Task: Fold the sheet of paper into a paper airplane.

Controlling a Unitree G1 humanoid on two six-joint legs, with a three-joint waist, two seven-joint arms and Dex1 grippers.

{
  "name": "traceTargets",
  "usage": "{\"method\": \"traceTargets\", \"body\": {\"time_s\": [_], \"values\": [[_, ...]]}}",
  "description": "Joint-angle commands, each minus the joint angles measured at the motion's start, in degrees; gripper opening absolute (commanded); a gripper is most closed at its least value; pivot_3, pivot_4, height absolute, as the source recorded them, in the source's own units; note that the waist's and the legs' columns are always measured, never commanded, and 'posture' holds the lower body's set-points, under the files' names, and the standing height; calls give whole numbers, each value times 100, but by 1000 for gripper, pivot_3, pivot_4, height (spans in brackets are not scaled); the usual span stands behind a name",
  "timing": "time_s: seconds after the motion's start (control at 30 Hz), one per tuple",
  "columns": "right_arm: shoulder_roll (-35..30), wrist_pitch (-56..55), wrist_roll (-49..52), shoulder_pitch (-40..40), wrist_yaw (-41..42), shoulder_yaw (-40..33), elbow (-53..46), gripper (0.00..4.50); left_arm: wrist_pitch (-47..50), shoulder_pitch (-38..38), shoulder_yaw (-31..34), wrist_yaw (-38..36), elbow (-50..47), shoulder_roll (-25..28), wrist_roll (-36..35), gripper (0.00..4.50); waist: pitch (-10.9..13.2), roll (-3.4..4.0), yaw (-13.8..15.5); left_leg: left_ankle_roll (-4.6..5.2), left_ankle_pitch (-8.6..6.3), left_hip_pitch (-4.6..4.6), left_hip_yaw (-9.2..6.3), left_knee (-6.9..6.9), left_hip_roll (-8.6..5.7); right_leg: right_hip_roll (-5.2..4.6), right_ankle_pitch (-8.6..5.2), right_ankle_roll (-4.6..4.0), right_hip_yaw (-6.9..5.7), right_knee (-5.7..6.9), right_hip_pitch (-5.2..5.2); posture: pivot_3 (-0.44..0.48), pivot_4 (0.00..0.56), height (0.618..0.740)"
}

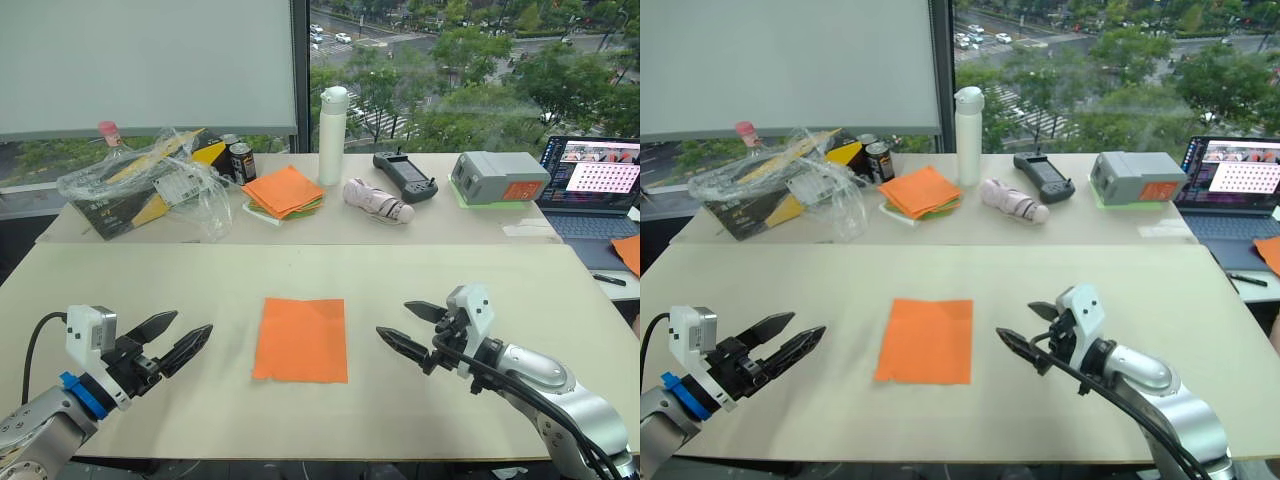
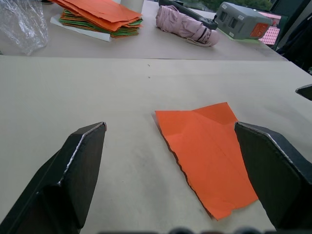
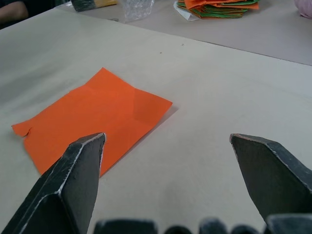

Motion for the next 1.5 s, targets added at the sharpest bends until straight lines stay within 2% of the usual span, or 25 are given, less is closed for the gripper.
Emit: {"method": "traceTargets", "body": {"time_s": [0.03, 0.2, 0.53, 0.6, 0.8, 0.97, 1.0, 1.3, 1.5], "values": [[27, -133, 11, -26, -1, -29, -219, 4500, 116, -104, 62, 23, -56, 191, -71, 4457, 0, 0, 1, 0, 0, 0, 0, 0, 0, 0, 0, 0, 0, 0, 0, 0, 150, 740], [352, 123, 152, -279, -412, -107, -105, 4500, 479, -447, 9, 179, 62, 301, -468, 4457, 0, 0, 1, 0, 0, 1, -1, 1, 0, 0, 0, 0, -1, 4, 1, 0, 150, 740], [770, 249, 43, -662, -885, 13, 38, 4500, 590, -1236, -456, 595, 200, 122, -527, 4457, 0, 0, -2, 0, 0, 4, -2, 1, -1, 0, 0, 0, 0, 11, -1, 0, 150, 740], [872, 217, 46, -733, -968, 25, 88, 3978, 516, -1358, -618, 606, 262, 53, -409, 3912, 0, 1, -3, 0, 0, 6, -3, 1, 0, 2, 0, 0, 0, 14, -2, 0, 150, 740], [980, 133, -97, -887, -1064, 152, 209, 1968, 504, -1547, -910, 585, 344, -109, -350, 1963, 0, 1, -8, 0, 0, 7, -2, 1, 0, 1, 0, 0, 0, 17, -2, 0, 150, 740], [1076, 45, -298, -1027, -1090, 318, 406, 253, 507, -1669, -1407, 446, 350, -201, -115, 286, -1, 1, -7, 0, 0, 7, -1, 1, -1, 1, 0, 0, 0, 17, -2, 0, 150, 740], [1088, 23, -350, -1055, -1087, 353, 441, 25, 508, -1690, -1511, 429, 362, -207, -34, 35, -1, 1, -8, -1, 0, 7, -2, 1, -1, 1, 0, 0, 0, 17, -2, 0, 150, 740], [1330, 1, -704, -1337, -1161, 548, 835, 25, 349, -1856, -2388, 111, 705, -227, 794, 35, -1, 1, -11, -1, 0, 8, -3, 0, -1, 2, 0, 0, 1, 23, -5, 0, 150, 740], [1399, -18, -964, -1298, -1147, 762, 883, 25, 248, -2059, -2683, -37, 1089, -337, 1227, 35, -1, 1, -11, -1, 1, 8, -3, 1, -2, 1, 0, 0, 1, 23, -5, 0, 150, 740]]}}
